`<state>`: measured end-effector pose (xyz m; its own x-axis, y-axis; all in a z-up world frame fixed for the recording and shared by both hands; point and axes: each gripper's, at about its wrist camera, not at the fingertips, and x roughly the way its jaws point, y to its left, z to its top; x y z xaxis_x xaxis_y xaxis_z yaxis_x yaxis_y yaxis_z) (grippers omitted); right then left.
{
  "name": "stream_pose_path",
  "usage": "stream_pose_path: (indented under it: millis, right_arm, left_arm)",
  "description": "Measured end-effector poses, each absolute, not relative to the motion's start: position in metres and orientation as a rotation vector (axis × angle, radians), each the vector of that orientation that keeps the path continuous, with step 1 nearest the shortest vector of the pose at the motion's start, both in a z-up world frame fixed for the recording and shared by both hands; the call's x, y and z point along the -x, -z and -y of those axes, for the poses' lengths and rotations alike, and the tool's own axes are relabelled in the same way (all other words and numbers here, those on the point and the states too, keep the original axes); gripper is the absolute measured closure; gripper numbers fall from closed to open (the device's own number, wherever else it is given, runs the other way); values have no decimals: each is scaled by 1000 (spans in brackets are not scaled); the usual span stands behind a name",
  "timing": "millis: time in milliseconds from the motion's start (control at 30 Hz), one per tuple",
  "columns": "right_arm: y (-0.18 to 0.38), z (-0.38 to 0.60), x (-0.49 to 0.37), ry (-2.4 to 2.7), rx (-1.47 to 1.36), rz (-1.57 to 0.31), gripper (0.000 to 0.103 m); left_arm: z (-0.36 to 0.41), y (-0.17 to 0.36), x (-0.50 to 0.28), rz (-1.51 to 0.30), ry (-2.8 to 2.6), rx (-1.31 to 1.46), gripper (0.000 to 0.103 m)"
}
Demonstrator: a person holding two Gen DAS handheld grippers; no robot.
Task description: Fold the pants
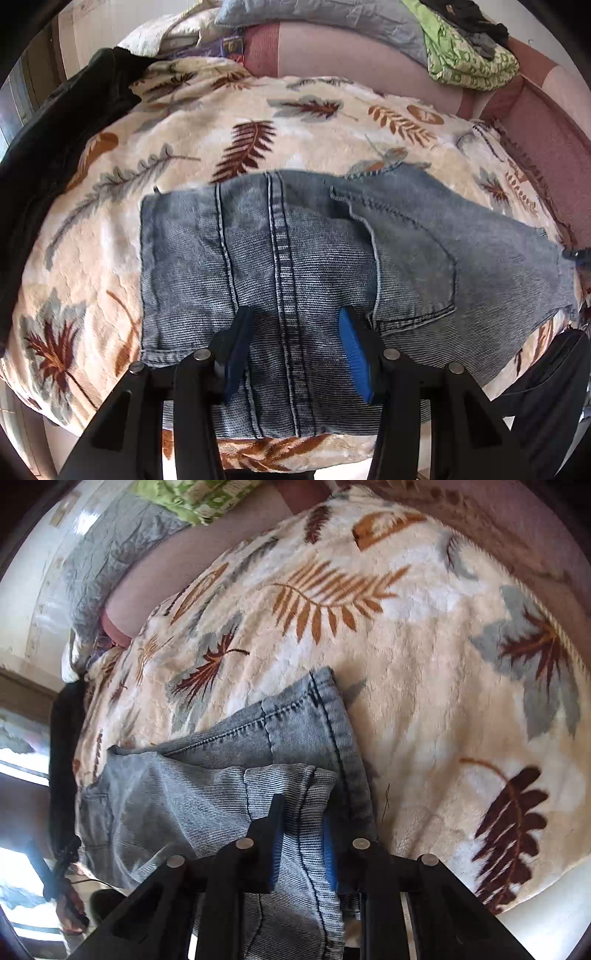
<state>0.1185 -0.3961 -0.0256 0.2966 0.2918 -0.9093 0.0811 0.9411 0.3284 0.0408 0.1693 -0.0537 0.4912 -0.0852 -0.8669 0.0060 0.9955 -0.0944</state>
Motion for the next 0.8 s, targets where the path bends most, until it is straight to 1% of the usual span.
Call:
stream_pose_path:
  millis: [100,167,233,267,300,333,367,400,433,467,533,600,700,800]
  right_arm:
    - [-8,389,-133,-109,-208,-1163,85]
    - [-18,381,-145,-93,-137,-1110,85]
    - [-2,372,-165,-68,-71,-1136,84]
    - [18,372,-171,-68,-53,-1190,83]
    - [38,373,-174,-40,-55,-1236,79]
    - [55,375,-175,-15,-54,-1271,71]
    - [61,379,-171,-9,-72,-1272,68]
    - [57,385,-165,5,-124,-1241,61]
    - [52,393,-157,20,-185,-1238,49]
    - [43,399,-148,20,-236,-1228,46]
    - [22,407,-127,7,-268,-1181,42]
    - [11,416,-102,-4,-334,-1180,36]
    - [21,438,-60,-25,-605,-1203,36]
    - [44,457,-24,-37,-853,-1205,37]
  left_arm:
    - [-173,53,-39,-1054,64,115,53]
    - [-171,53,-41,-1062,68,109,53]
    - [-169,52,-41,-1057,66,90,52]
    - [-168,51,-41,-1057,63,87,52]
    - [-168,51,-41,-1058,60,87,52]
    - [-168,51,-42,-1059,58,87,52]
    - [-168,51,-42,-1059,56,86,52]
    - [-168,50,-42,-1060,57,83,52]
    - [-168,50,-43,-1061,60,83,52]
    - [-169,50,-43,-1063,62,87,52]
    - [-170,50,-43,-1061,63,102,51]
    - [-171,50,-42,-1055,58,112,51]
    - [-169,41,-35,-1024,36,118,51]
    - [-158,16,-22,-916,52,99,51]
